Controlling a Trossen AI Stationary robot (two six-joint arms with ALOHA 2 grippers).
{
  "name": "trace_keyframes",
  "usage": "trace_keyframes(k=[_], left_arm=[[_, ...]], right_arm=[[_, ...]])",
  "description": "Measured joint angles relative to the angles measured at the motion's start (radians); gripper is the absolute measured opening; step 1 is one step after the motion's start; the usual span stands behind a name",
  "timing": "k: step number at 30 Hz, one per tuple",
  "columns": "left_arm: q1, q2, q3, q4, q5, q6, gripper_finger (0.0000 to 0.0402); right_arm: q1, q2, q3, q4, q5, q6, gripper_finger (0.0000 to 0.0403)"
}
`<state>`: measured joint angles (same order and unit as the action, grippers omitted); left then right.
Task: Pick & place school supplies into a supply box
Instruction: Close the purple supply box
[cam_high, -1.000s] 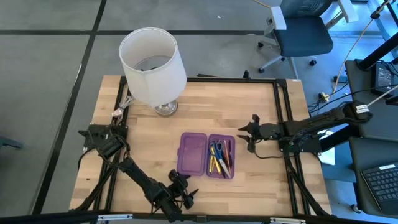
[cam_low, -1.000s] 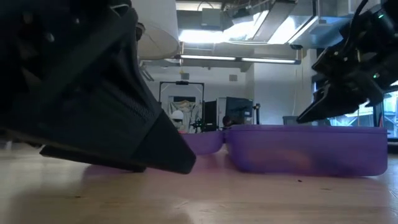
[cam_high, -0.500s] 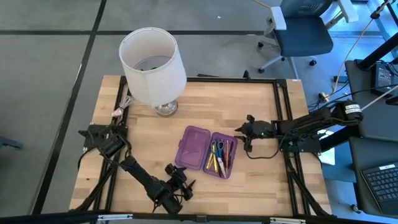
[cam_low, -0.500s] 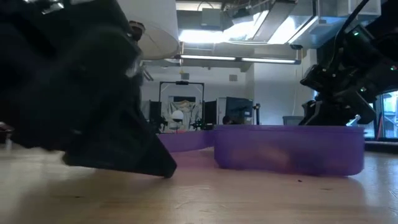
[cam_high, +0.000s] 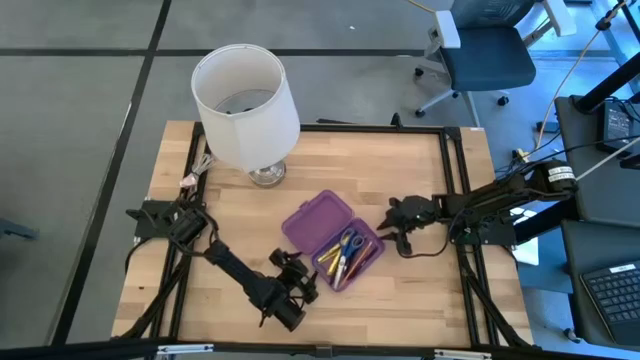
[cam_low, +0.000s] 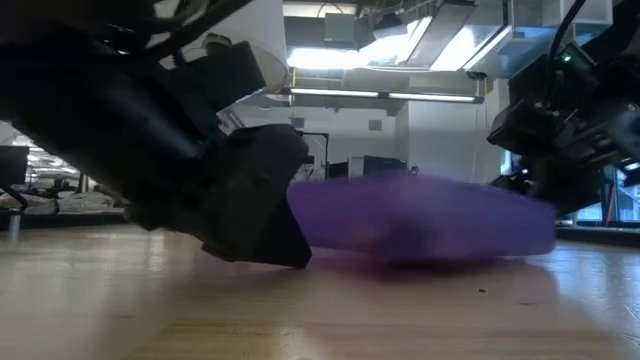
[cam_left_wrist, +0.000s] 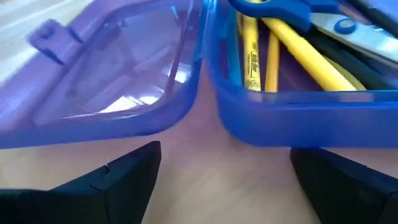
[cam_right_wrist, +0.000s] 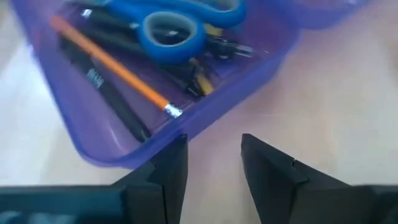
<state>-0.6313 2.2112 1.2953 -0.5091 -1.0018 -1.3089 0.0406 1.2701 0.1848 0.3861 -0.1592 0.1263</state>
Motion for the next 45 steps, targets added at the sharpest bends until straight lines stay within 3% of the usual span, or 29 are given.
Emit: trace_keyframes(k=[9,17,33,45], left_arm=[[0.001,-0.001,0.001,-0.009,0.015,0.035,0.0352],[-0.039,-0.002,0.002,-0.097,0.058,-0.095,0.0352],[-0.075,-0.002,0.0,-0.321,0.031,-0.223,0.0351],[-0.045,-0.019,0.0,-0.357,0.029,-0.198,0.0351]], right_arm=[[0.124,0.0,0.0,-0.002,-0.048,0.064,0.0154],[0.214,0.0,0.001,0.001,-0.041,0.152,0.0154],[0.435,0.0,0.002,0.128,0.119,0.262,0.0154],[0.44,-0.001,0.001,0.029,0.219,0.259,0.0154]])
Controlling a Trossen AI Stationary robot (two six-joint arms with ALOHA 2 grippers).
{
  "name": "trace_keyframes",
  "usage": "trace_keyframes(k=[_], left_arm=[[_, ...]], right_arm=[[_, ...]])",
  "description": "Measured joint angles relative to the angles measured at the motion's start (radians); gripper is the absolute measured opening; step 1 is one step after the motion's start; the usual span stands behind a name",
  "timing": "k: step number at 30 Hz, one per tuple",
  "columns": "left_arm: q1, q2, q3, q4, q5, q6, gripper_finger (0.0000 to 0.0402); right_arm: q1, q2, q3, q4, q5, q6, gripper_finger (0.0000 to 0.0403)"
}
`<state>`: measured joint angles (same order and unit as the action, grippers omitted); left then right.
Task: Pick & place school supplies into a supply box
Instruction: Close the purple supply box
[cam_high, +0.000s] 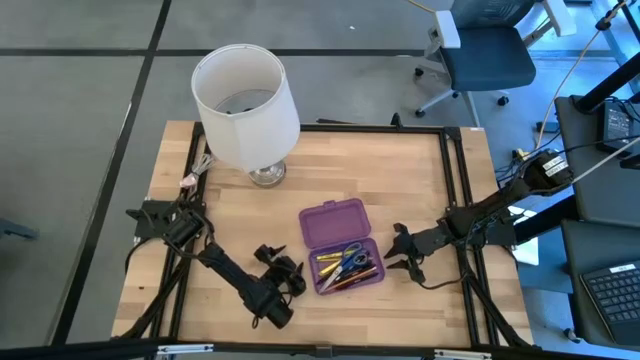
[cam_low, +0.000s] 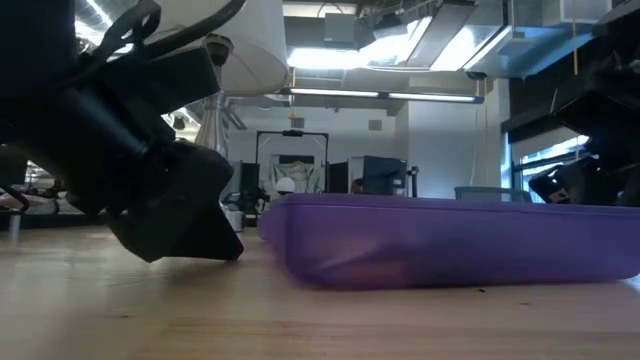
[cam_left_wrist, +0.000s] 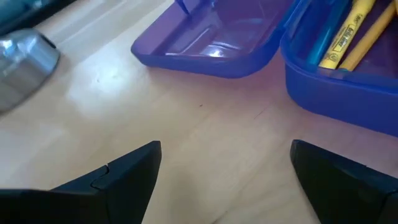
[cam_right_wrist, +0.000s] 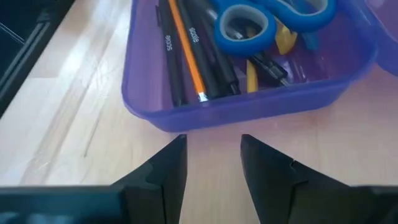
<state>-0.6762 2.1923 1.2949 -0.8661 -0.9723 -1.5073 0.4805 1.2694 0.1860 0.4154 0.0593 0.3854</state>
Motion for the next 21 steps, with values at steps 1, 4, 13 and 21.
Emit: trace_keyframes(k=[1,4,13,21], left_arm=[[0.001,-0.001,0.0,0.0,-0.006,0.021,0.0351],[0.007,-0.001,-0.002,-0.007,-0.051,0.082,0.0351],[0.086,-0.003,-0.028,-0.027,-0.057,0.056,0.0351],[0.144,-0.003,-0.031,-0.029,-0.058,0.034,0.0351]], right_arm=[[0.0,0.0,0.0,0.0,0.001,-0.002,0.0154],[0.0,0.0,0.0,0.001,0.032,-0.022,0.0154],[-0.034,0.0,0.0,-0.004,0.139,-0.084,0.0154],[-0.156,0.0,0.0,-0.018,0.028,-0.06,0.0154]])
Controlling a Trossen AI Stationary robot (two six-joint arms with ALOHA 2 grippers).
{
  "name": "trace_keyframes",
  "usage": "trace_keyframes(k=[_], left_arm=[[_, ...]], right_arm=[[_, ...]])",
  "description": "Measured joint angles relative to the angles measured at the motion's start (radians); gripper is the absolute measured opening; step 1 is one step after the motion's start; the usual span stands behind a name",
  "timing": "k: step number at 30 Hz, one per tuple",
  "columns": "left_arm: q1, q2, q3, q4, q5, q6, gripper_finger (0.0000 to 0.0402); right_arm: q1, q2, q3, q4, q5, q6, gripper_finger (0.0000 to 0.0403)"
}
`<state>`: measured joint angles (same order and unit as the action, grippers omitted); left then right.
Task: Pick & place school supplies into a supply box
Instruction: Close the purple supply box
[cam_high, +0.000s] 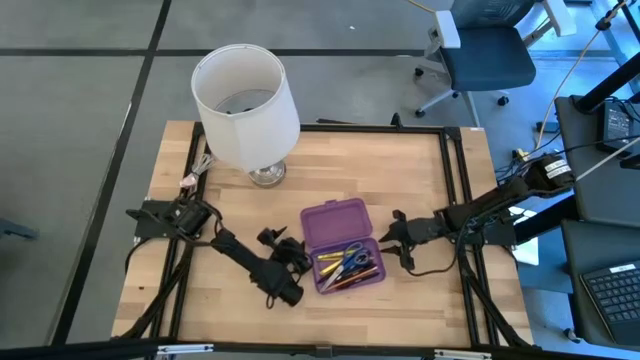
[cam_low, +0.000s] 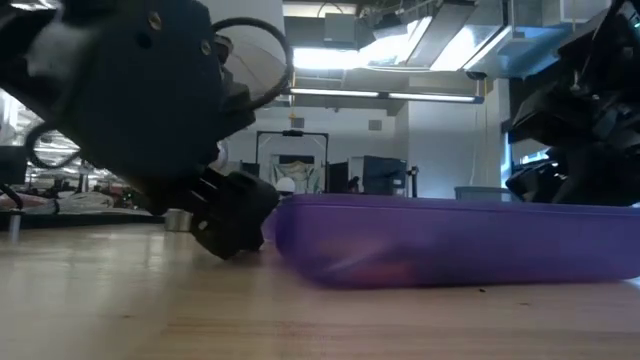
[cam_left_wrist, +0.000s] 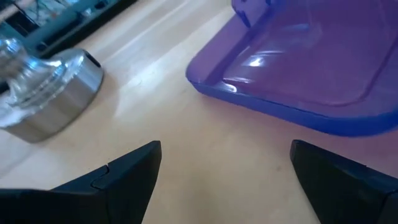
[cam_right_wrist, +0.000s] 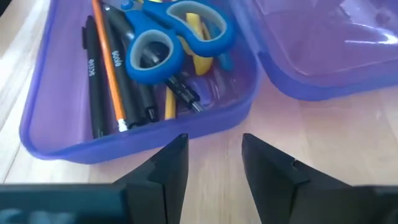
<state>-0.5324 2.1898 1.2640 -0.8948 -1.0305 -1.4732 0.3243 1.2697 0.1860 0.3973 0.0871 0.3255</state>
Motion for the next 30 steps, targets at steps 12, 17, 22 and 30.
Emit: trace_keyframes(k=[12,17,22,30], left_arm=[[0.043,-0.003,0.002,0.007,-0.036,0.207,0.0351],[0.044,-0.002,0.002,-0.083,-0.056,0.172,0.0351],[0.027,-0.004,0.0,-0.172,-0.004,0.015,0.0351],[-0.018,-0.04,-0.004,-0.23,-0.014,-0.08,0.0351]], right_arm=[[-0.027,0.0,-0.001,0.002,-0.11,-0.124,0.0154],[-0.027,0.0,-0.001,-0.019,-0.099,-0.148,0.0154],[-0.027,0.0,-0.001,-0.034,-0.096,-0.148,0.0154],[-0.027,0.0,-0.001,-0.034,-0.081,-0.151,0.0154]])
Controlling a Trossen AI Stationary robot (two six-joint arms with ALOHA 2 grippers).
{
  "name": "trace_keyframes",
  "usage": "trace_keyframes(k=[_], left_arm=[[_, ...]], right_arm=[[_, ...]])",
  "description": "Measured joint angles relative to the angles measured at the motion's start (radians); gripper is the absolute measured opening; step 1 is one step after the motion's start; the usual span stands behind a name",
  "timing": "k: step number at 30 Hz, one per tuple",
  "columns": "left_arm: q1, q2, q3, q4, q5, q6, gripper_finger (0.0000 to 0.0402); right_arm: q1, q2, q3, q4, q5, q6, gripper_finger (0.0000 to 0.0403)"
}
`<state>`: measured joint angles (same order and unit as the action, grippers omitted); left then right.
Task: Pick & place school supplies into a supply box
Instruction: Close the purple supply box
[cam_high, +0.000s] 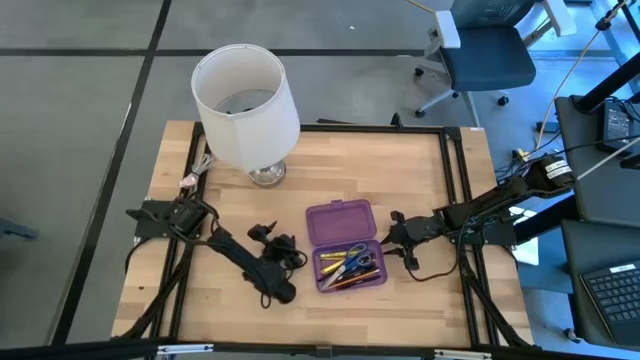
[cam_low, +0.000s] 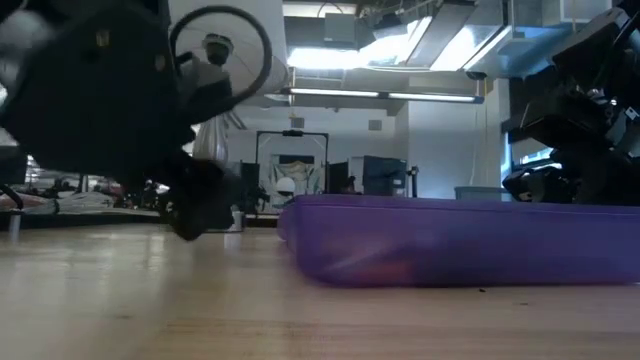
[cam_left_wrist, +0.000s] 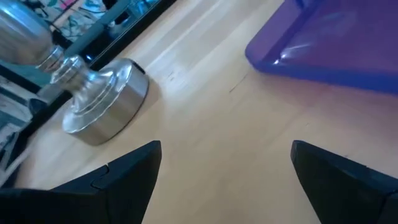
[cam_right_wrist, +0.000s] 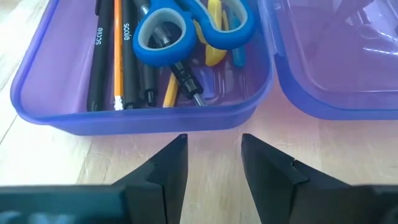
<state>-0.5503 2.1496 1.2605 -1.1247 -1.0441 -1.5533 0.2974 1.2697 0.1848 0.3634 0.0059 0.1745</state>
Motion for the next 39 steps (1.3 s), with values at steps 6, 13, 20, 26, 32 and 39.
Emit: trace_keyframes(k=[6,13,20,26,32,39], left_arm=[[-0.02,-0.053,0.001,0.165,0.047,0.155,0.0351],[-0.067,-0.179,0.002,0.212,0.131,0.268,0.0351],[-0.153,-0.353,-0.062,0.353,0.115,0.271,0.0351],[-0.183,-0.499,-0.277,0.95,0.207,0.523,0.0351],[-0.168,-0.609,-0.488,1.217,0.231,0.676,0.0351],[-0.129,-0.667,-0.72,1.41,0.206,0.673,0.0351]], right_arm=[[0.0,0.0,0.0,0.0,0.0,0.0,0.0154],[0.0,0.0,0.0,0.006,0.001,0.001,0.0154],[0.0,0.0,0.0,0.006,0.001,0.0,0.0154],[0.0,0.0,0.0,0.014,0.003,0.0,0.0154],[0.0,0.0,0.0,0.014,0.026,0.01,0.0154],[0.0,0.0,0.0,0.015,0.033,-0.011,0.0154]])
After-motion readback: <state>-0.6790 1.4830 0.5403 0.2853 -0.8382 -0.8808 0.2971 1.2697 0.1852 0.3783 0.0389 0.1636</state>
